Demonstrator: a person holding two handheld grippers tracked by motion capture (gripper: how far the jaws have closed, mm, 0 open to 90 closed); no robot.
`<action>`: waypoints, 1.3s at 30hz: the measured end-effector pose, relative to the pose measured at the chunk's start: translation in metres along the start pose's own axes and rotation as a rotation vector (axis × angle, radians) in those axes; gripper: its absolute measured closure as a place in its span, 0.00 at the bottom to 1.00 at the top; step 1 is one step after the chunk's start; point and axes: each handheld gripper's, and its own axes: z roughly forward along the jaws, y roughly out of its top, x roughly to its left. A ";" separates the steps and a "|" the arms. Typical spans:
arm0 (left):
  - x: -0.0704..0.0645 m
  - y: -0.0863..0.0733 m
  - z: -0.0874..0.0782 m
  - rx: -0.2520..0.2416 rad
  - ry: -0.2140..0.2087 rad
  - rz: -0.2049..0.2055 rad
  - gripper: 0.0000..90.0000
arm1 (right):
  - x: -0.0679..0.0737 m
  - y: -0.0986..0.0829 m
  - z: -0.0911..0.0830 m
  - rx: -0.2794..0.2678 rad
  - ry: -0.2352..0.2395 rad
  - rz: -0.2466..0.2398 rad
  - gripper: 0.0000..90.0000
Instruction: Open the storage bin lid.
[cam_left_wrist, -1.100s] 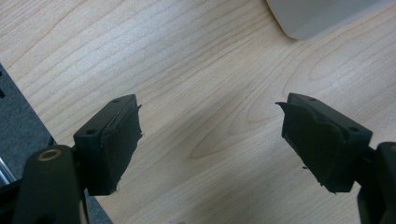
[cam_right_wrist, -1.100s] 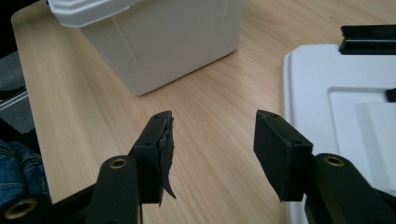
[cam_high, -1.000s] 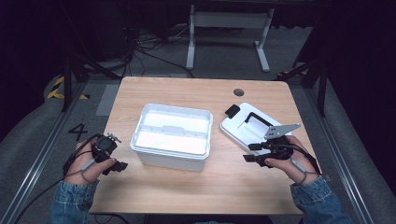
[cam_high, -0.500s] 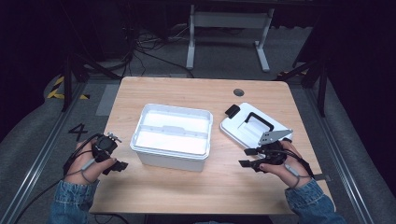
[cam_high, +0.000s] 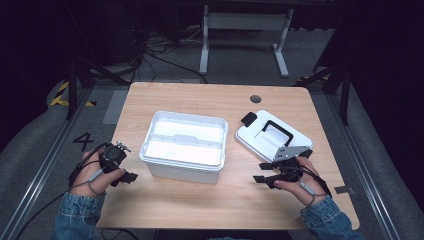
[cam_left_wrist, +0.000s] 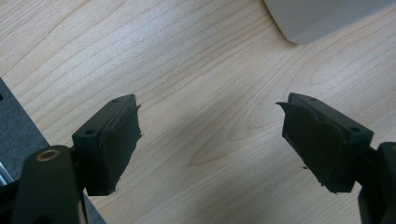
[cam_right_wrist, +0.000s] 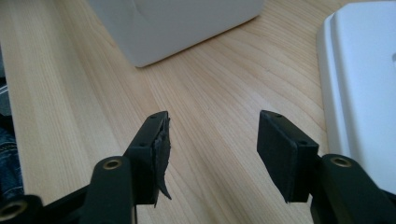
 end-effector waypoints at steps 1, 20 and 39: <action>0.000 0.000 0.000 0.000 -0.002 -0.001 0.22 | 0.000 -0.001 0.001 -0.001 0.000 0.000 0.50; -0.001 -0.001 0.001 0.000 -0.011 -0.016 0.22 | 0.005 -0.018 0.026 0.019 -0.019 -0.024 0.50; -0.001 0.000 0.001 -0.005 -0.010 -0.010 0.22 | 0.003 -0.023 0.034 -0.029 -0.099 -0.040 0.50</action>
